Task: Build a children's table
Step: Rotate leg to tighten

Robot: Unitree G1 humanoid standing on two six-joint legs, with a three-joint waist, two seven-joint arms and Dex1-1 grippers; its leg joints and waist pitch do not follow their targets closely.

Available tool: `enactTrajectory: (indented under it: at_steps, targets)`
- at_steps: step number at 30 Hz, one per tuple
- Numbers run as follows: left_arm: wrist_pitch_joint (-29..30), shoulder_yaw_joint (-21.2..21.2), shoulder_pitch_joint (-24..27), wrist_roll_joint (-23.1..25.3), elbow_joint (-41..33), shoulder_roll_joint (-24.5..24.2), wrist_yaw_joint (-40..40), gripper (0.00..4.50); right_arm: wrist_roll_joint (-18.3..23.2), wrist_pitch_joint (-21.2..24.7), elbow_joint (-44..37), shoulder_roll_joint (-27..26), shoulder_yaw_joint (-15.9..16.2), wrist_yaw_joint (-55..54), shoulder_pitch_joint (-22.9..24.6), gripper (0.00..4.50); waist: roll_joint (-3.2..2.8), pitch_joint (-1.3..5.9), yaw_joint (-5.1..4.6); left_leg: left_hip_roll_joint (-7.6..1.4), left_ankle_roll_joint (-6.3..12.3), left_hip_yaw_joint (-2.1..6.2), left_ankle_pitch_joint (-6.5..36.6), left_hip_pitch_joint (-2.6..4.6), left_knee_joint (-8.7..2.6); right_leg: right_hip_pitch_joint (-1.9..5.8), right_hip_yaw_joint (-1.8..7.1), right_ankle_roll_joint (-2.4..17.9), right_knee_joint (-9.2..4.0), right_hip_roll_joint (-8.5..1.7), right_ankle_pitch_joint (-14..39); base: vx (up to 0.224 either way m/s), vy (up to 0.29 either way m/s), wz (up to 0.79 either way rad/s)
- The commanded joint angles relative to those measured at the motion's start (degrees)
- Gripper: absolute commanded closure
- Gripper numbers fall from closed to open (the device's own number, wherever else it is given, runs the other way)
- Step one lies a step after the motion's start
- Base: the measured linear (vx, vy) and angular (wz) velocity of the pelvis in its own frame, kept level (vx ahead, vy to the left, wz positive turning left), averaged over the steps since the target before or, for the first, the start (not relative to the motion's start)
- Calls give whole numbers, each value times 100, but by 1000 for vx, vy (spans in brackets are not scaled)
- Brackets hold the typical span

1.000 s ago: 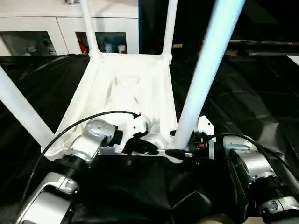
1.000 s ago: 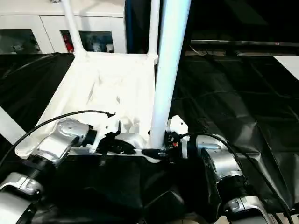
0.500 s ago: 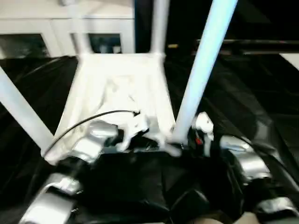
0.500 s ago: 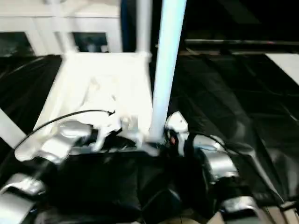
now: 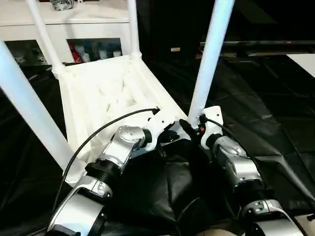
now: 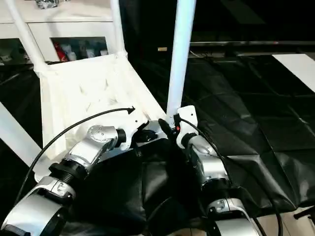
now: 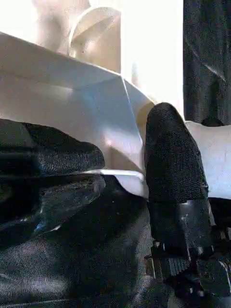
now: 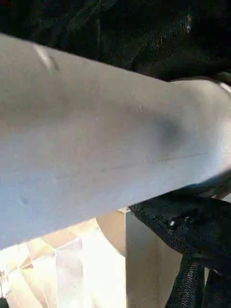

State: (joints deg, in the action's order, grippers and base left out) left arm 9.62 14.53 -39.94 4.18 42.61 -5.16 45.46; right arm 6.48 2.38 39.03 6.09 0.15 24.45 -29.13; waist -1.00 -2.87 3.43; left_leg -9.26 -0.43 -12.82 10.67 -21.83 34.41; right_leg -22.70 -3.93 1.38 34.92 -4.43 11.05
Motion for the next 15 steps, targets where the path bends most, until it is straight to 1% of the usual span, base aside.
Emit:
enactTrajectory:
  at_steps: [1,3,5,6,7,8,9,11,13,14,15]
  targets:
    - [-283,12,-72,-211,-44,143,159,450,-17,117,43,-75,457,691,128,114,59,335,13,-443,242,302,1323,120,-428,224,316,1101,-531,-536,1527,0,0,0]
    - [-302,18,-57,-233,-78,81,293,450,-14,72,-33,29,525,948,143,101,51,339,20,-447,276,302,1279,107,-423,233,322,1114,-520,-545,1459,0,0,0]
    - [-364,22,-20,-295,-157,-62,627,450,89,52,-273,275,649,1651,224,101,68,340,33,-441,331,296,1257,107,-414,248,315,1125,-520,-541,1406,0,0,0]
    - [-364,22,-20,-295,-157,-62,627,450,89,52,-273,275,649,1651,224,101,71,337,37,-445,353,295,1241,99,-410,251,320,1124,-516,-543,1384,0,0,0]
    - [-417,27,21,-392,-250,-201,1004,450,224,68,-499,499,710,2242,310,101,76,334,53,-441,389,297,1252,100,-407,255,312,1125,-527,-551,1466,0,0,0]
    - [-411,41,53,-452,-323,-312,1261,450,391,217,-664,642,710,2631,363,101,82,333,70,-448,415,292,1231,106,-408,264,315,1121,-529,-550,1472,0,0,0]
    - [-405,45,71,-484,-363,-379,1418,450,500,322,-755,724,700,2865,391,101,61,324,77,-471,448,291,1197,87,-420,252,308,1153,-503,-528,1440,0,0,0]
    - [-493,83,130,-552,-462,-545,1810,450,606,357,-938,949,765,3324,453,101,49,332,106,-491,421,284,1233,108,-419,231,299,1152,-499,-524,1488,0,0,0]
    - [-509,152,208,-618,-605,-757,2276,450,656,412,-1075,1195,830,3761,509,101,56,335,134,-498,375,281,1215,103,-424,221,303,1185,-483,-527,1444,0,0,0]
    - [-508,168,231,-635,-646,-823,2432,450,676,447,-1110,1264,829,3904,522,101,47,336,151,-506,364,286,1225,113,-426,216,306,1195,-477,-534,1430,0,0,0]
    - [-481,193,270,-688,-718,-918,2675,450,694,475,-1132,1354,829,4055,530,101,62,340,170,-503,364,274,1179,113,-420,216,308,1214,-468,-533,1370,0,0,0]
